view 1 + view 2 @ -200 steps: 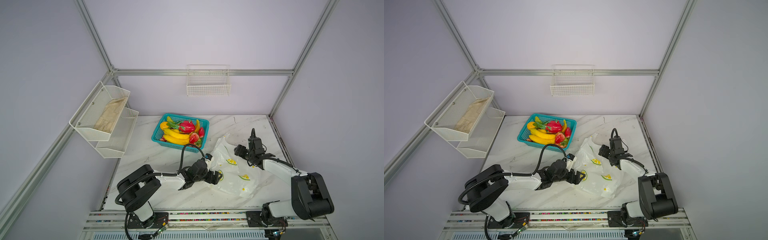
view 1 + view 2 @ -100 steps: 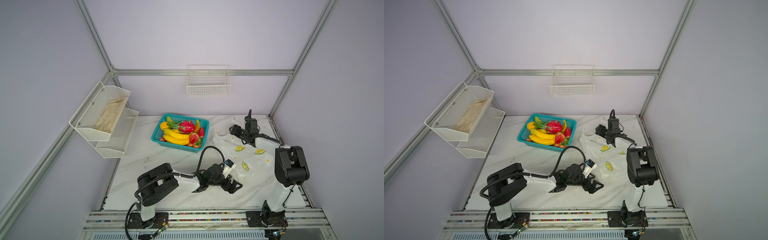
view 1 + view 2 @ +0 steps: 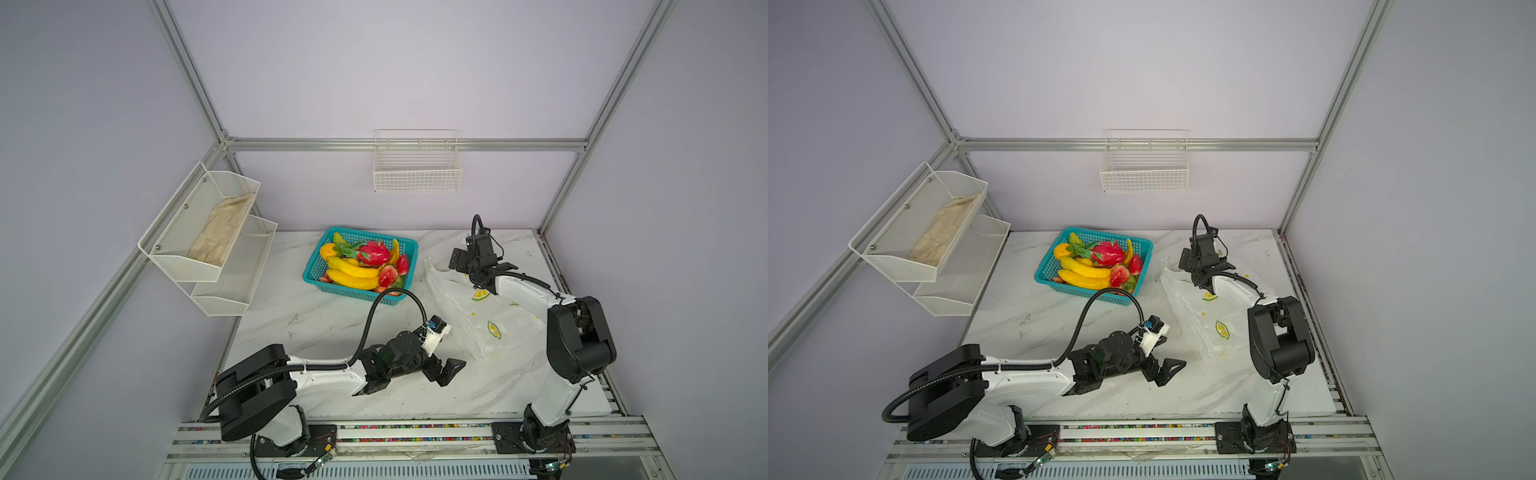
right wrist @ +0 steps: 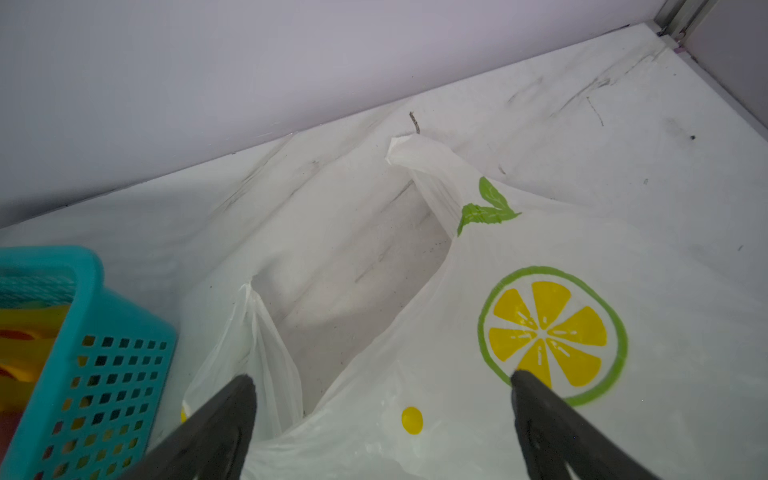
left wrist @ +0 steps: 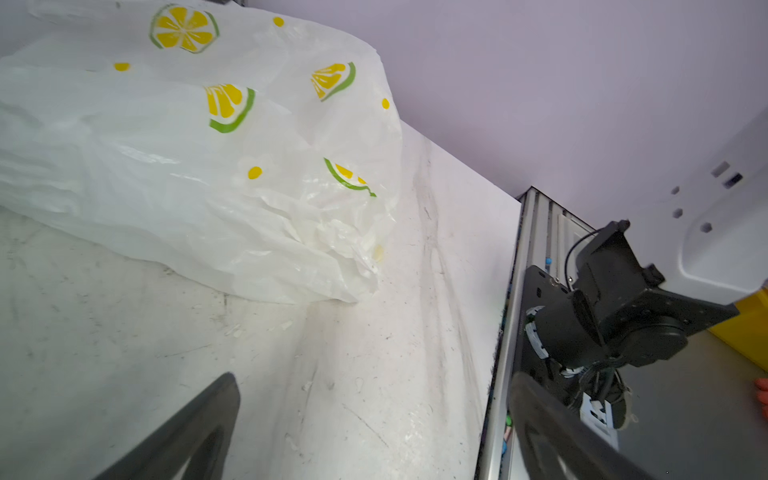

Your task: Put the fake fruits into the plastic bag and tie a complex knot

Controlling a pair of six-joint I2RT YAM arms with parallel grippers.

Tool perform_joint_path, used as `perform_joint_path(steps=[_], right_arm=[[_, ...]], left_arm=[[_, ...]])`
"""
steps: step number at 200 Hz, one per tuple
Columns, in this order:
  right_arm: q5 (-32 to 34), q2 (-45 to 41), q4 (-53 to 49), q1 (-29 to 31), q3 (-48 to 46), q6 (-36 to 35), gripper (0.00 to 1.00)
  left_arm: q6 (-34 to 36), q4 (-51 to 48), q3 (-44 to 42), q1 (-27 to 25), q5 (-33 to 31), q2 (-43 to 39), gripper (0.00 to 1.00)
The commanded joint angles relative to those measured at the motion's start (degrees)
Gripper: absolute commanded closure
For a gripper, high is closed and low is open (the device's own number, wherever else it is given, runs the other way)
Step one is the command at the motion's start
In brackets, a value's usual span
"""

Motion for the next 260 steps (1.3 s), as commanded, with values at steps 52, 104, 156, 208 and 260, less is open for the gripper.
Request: perform_joint_path(steps=[52, 104, 156, 208, 260], right_arm=[[17.91, 13.87, -7.07, 2.34, 11.08, 1.71, 0.06], [21.22, 16.12, -11.23, 2.45, 11.51, 1.44, 0.43], [14.00, 6.77, -5.53, 0.55, -1.69, 0.67, 1.00], [-4.63, -16.26, 0.12, 0.25, -20.64, 1.25, 1.00], [-21.52, -28.99, -1.80, 0.18, -23.88, -1.15, 1.00]], left_arm=[[-2.99, -13.95, -4.14, 0.29, -17.54, -11.30, 0.00], [-2.68, -16.30, -6.31, 0.29, -22.61, -17.62, 0.00], [-0.58, -18.12, -7.34, 0.28, -30.04, -23.52, 0.00], [5.43, -19.39, -4.01, 1.68, -32.97, -24.19, 0.00], [5.92, -16.96, -0.89, 6.26, -26.15, -19.14, 0.00]])
